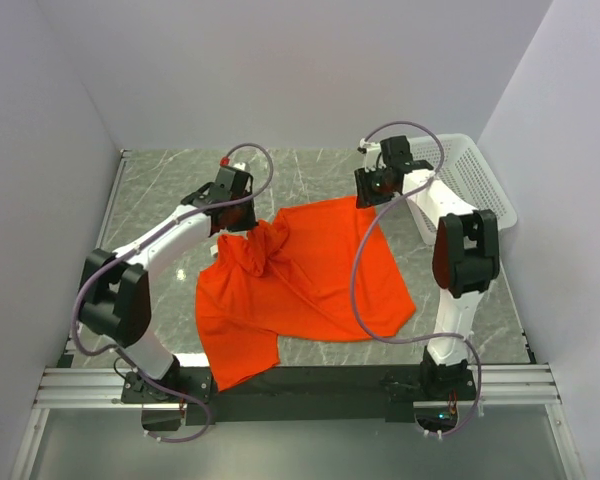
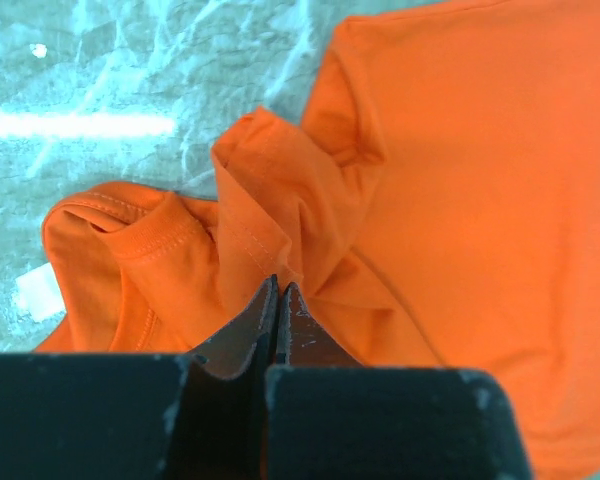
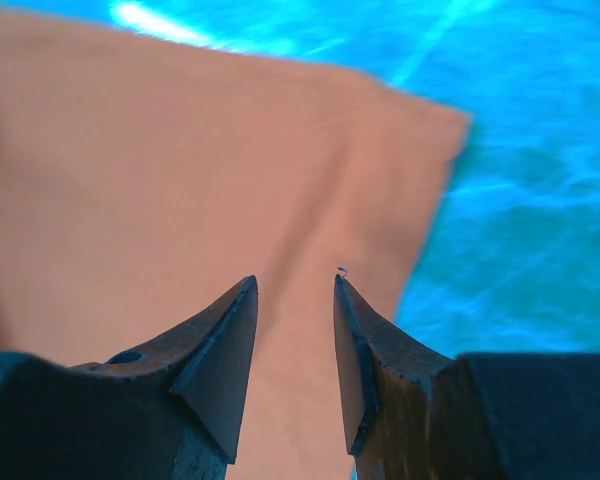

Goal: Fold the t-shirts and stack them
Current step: Flatten the tshirt out

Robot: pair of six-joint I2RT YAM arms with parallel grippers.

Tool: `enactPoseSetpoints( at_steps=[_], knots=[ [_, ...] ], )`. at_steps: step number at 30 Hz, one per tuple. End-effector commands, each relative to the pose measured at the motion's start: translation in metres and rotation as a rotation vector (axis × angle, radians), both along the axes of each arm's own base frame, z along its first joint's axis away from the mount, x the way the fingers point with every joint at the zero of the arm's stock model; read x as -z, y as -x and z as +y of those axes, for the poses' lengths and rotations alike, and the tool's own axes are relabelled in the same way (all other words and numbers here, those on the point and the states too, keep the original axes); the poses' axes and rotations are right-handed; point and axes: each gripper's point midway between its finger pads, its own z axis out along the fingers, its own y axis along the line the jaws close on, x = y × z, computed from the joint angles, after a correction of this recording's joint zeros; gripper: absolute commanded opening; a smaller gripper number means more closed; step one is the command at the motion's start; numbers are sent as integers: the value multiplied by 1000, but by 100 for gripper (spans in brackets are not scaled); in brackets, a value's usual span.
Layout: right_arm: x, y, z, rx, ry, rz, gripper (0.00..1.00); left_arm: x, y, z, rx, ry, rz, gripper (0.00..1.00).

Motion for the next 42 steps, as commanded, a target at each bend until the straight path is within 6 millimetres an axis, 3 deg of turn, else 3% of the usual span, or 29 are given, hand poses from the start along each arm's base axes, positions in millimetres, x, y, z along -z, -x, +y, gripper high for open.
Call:
enactPoseSetpoints(
  at_steps=[1,7,16,31,42],
  knots=[
    [3,-26,-27,142,119,-22,43,-20,1,-6,47,44,-63,0],
    [10,-59,-36,192,180,-29,43,-20,1,-1,51,43,-72,0],
    [25,-83,-35,225,198,-3,43,-28,-4,7,41,56,-94,0],
    [52,-81,-35,238,196,64,41,-31,-8,7,46,75,-95,1],
    [52,-89,-37,245,166,54,22,-36,-14,8,34,73,-104,1]
  ],
)
